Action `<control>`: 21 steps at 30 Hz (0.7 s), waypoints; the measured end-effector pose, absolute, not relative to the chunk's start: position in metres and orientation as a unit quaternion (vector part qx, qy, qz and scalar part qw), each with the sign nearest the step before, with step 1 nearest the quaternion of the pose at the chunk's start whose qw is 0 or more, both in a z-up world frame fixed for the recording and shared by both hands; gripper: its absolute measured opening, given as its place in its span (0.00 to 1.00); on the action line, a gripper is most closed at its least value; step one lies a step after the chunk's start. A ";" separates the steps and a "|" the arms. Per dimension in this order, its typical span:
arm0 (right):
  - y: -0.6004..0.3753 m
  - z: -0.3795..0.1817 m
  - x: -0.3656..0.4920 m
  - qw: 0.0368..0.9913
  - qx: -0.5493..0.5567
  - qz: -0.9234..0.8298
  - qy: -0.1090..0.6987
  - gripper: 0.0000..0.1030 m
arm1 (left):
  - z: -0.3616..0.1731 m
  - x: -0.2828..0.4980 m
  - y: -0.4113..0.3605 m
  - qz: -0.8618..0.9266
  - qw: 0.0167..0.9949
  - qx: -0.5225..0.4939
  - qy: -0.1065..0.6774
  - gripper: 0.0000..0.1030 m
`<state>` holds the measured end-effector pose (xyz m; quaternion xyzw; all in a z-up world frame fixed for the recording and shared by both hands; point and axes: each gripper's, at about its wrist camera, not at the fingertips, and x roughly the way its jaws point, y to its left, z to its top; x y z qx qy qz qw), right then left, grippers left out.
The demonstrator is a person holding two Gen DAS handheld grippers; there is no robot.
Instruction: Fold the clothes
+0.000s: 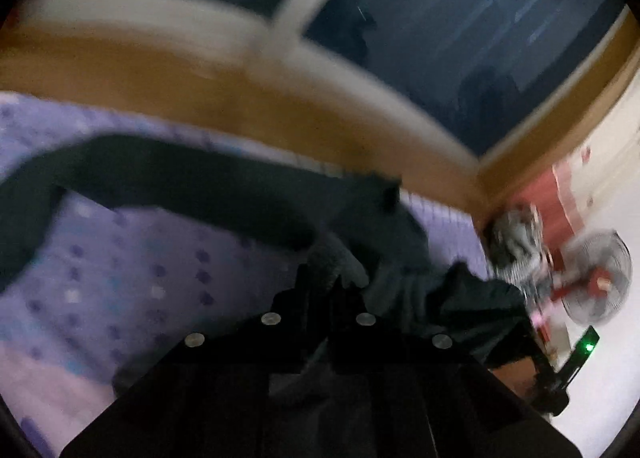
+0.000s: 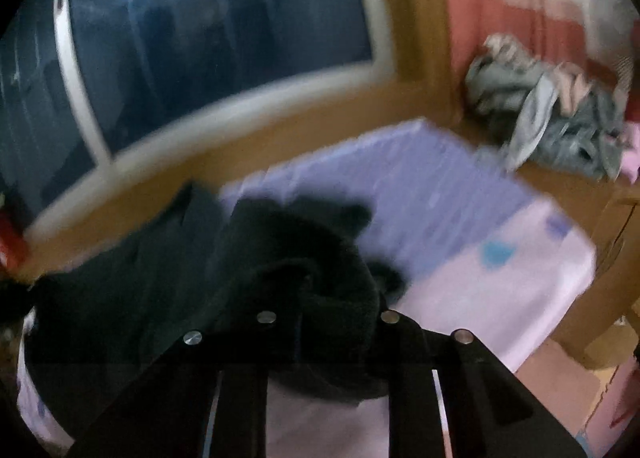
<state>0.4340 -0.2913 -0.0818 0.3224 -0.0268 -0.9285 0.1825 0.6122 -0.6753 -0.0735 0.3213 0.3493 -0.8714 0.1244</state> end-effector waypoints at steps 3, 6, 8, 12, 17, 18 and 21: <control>-0.267 -0.059 0.402 0.170 0.295 -0.940 -0.029 0.16 | -0.036 0.650 -0.672 -0.879 0.192 0.266 0.345 0.06; -0.249 -0.048 0.369 0.164 0.287 -0.943 -0.032 0.15 | -0.013 0.685 -0.671 -0.875 0.252 0.231 0.343 0.06; -0.237 -0.040 0.344 0.156 0.279 -0.947 -0.033 0.15 | -0.014 0.702 -0.665 -0.862 0.298 0.228 0.340 0.06; -0.218 -0.034 0.295 0.133 0.272 -0.953 -0.031 0.15 | -0.044 0.712 -0.659 -0.833 0.340 0.269 0.344 0.06; -0.219 -0.077 0.243 0.119 0.346 -0.930 0.042 0.17 | -0.108 0.723 -0.648 -0.791 0.349 0.308 0.397 0.08; -0.221 -0.089 0.236 0.122 0.372 -0.918 0.060 0.19 | -0.114 0.728 -0.645 -0.783 0.350 0.308 0.413 0.09; -0.223 -0.120 0.231 0.124 0.426 -0.890 0.104 0.32 | -0.128 0.745 -0.643 -0.761 0.352 0.309 0.449 0.14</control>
